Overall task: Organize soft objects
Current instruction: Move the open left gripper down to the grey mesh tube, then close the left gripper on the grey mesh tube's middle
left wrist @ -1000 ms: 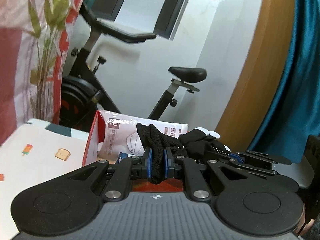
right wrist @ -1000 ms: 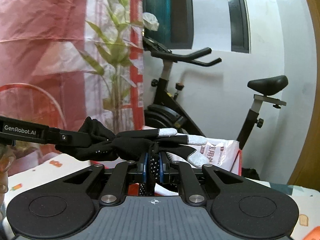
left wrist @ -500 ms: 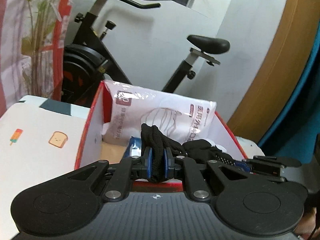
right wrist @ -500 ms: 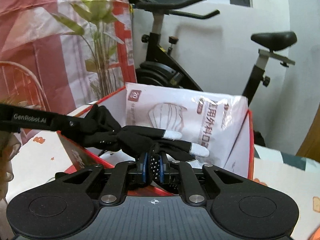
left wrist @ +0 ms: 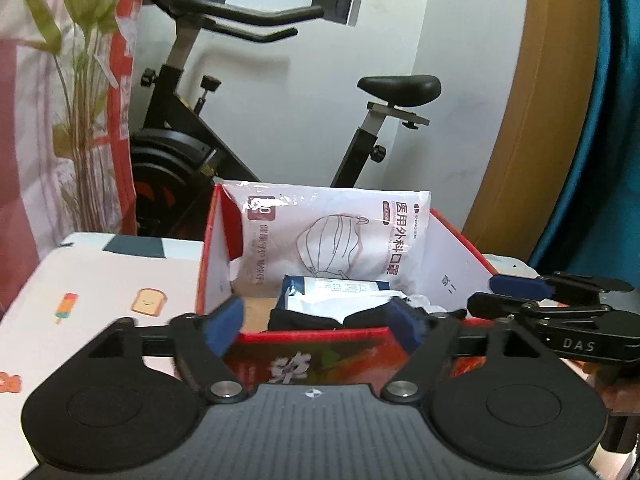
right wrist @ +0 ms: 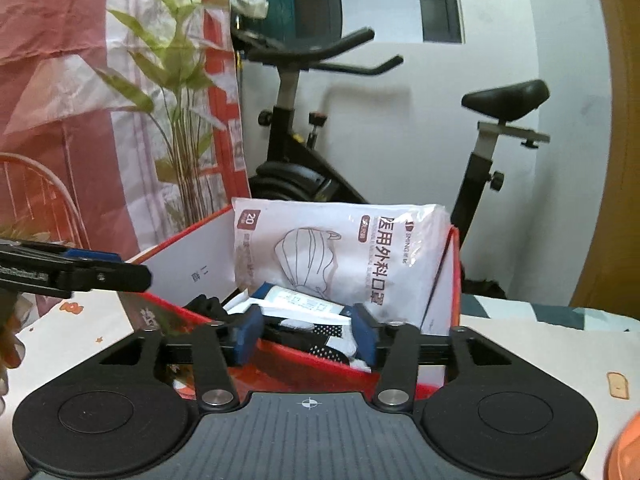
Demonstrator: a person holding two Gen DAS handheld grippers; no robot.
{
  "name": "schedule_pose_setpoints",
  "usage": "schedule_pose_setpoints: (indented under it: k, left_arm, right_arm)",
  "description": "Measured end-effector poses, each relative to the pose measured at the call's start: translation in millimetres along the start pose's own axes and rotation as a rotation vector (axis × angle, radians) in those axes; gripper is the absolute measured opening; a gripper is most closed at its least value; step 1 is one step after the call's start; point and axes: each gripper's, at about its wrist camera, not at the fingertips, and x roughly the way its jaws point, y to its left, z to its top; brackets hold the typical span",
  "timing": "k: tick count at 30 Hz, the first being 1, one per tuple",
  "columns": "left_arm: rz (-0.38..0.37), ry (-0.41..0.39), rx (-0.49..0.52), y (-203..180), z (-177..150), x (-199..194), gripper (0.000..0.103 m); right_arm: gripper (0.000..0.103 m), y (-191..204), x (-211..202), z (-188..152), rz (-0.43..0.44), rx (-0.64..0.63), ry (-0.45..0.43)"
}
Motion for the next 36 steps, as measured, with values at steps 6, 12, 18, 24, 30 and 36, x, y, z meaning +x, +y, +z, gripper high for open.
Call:
schedule_pose_setpoints:
  k: [6,12,18,24,30,36]
  left_arm:
    - [0.039,-0.009,0.005,1.8,-21.0,-26.8,0.103]
    - [0.14,0.019,0.003,4.5,-48.1,-44.4,0.103]
    - [0.169,0.074,-0.078,13.4,-76.9,-46.4,0.103]
    - [0.173,0.112,-0.236,25.3,-105.2,-46.6,0.097]
    - [0.157,0.125,-0.216,18.1,-114.5,-47.9,0.064]
    - [0.13,0.137,-0.259,22.4,-119.1,-43.7,0.058]
  right_arm:
    - [0.085,9.1,-20.3,-17.2,-0.009,-0.002,-0.036]
    - [0.102,18.0,-28.2,-37.2,-0.016,-0.009,-0.039]
    - [0.103,11.5,-17.3,-68.2,-0.028,0.03,0.043]
    - [0.094,0.1,-0.5,-103.8,-0.06,0.109,0.124]
    - [0.067,-3.4,12.7,-124.1,-0.074,0.119,0.19]
    - [0.056,-6.3,12.4,-124.9,-0.07,0.106,0.202]
